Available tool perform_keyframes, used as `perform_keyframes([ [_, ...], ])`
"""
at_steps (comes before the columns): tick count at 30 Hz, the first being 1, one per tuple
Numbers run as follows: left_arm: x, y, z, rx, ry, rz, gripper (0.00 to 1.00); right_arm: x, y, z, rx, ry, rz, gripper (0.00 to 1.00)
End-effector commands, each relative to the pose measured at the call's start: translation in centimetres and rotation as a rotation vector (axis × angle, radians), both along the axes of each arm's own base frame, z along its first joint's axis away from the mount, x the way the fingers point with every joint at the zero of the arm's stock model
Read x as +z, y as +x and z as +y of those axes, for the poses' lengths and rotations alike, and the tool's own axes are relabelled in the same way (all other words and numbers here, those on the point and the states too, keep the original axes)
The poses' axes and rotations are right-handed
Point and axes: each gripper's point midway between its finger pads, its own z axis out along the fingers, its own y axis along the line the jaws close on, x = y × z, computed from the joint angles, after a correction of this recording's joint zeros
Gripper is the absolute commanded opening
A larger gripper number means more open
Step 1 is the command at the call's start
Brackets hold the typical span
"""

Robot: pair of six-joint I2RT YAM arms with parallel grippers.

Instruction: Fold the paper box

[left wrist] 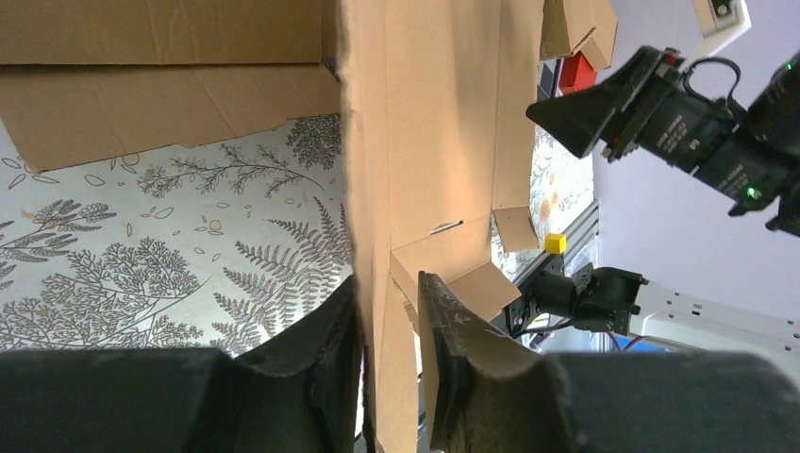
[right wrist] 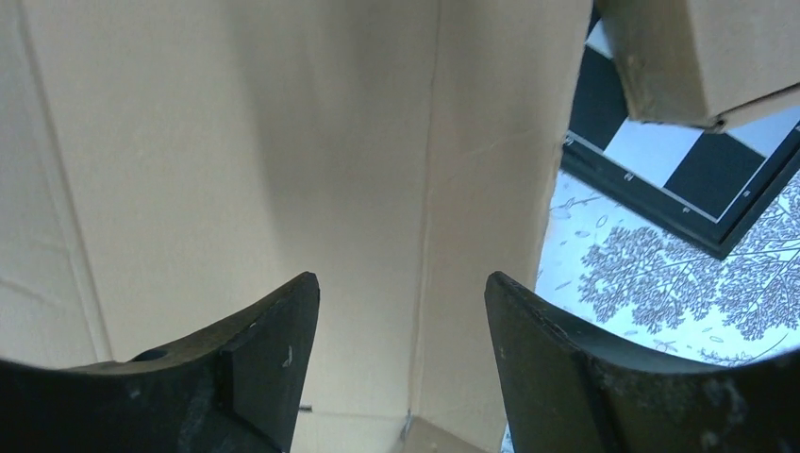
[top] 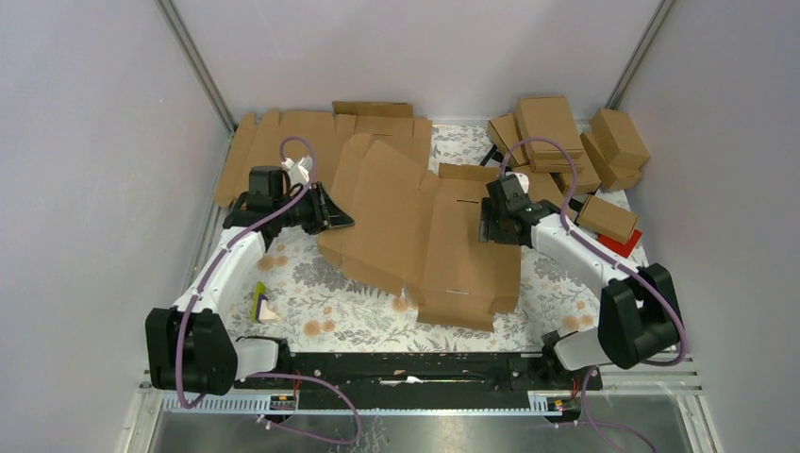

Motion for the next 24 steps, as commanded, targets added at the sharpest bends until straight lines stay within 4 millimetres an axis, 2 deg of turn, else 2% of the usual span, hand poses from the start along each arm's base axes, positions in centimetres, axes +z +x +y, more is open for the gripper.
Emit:
perform_keyframes([
  [1,1.8,1.3,-0.9,-0.046,-0.05,-0.061,0.28,0.1,2.8,-1.1,-0.071,0.042,-0.015,0.73],
  [2,1.9,1.4,-1.1,-0.053,-0.063,-0.057,0.29,-0.1,3.0,-1.4,-0.081,0.041,-0.006,0.75],
  [6,2.0,1.9,-1.4,-0.069,-0.08,-0.049,0.28,0.5,3.3,-2.7,-0.109,0.025,-0.028,0.97],
  [9,1.7,2.1,-1.2,-0.061,-0.069,-0.048,0.26,0.9,3.6,-4.4,-0.149,0.035,-0.034,0.99],
  [11,1.1,2.2,-1.1,-0.055,-0.06,-0.033,0.25,1.0,4.0,-5.2,-0.176,0.069,-0.033,0.99],
  [14,0.5,2.2,-1.2,-0.054,-0.058,-0.012,0.21,0.6,4.7,-5.3,-0.187,0.115,-0.033,0.99],
  [18,0.3,2.2,-1.0,-0.048,-0.053,-0.003,0.1,-1.6,5.1,-5.3,-0.198,0.151,0.038,0.97],
  [22,0.4,1.9,-0.8,-0.039,-0.04,-0.013,0.02,-2.6,5.5,-3.4,-0.147,0.268,0.06,0.88],
  [24,0.4,1.6,-0.8,-0.041,-0.039,-0.013,0.0,-2.7,5.5,-2.5,-0.121,0.315,0.066,0.79],
])
